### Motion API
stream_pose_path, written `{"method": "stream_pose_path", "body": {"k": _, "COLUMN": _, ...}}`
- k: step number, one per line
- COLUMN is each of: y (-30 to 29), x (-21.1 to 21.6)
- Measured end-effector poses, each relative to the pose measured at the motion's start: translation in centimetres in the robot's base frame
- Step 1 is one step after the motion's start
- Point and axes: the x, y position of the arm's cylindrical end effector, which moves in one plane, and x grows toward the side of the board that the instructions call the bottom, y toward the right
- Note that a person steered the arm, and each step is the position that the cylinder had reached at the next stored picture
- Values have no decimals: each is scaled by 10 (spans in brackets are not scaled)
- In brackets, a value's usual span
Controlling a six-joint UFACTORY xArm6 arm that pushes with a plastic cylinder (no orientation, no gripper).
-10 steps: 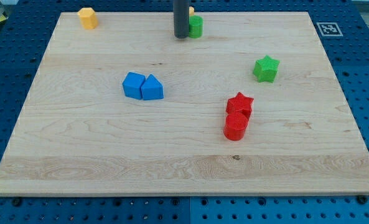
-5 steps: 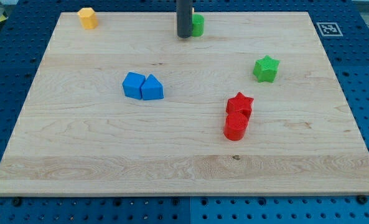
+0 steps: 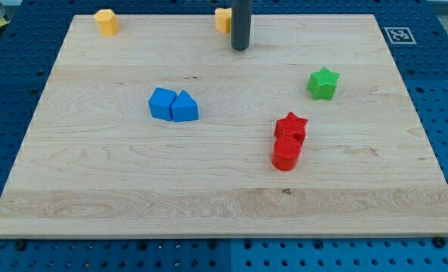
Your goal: Move the green circle into yellow heart
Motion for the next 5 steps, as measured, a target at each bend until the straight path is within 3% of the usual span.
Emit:
{"method": "stream_pose_path", "body": {"k": 4, "y": 5, "x": -10}}
{"method": "stream_pose_path", "body": {"k": 5, "y": 34, "x": -9}}
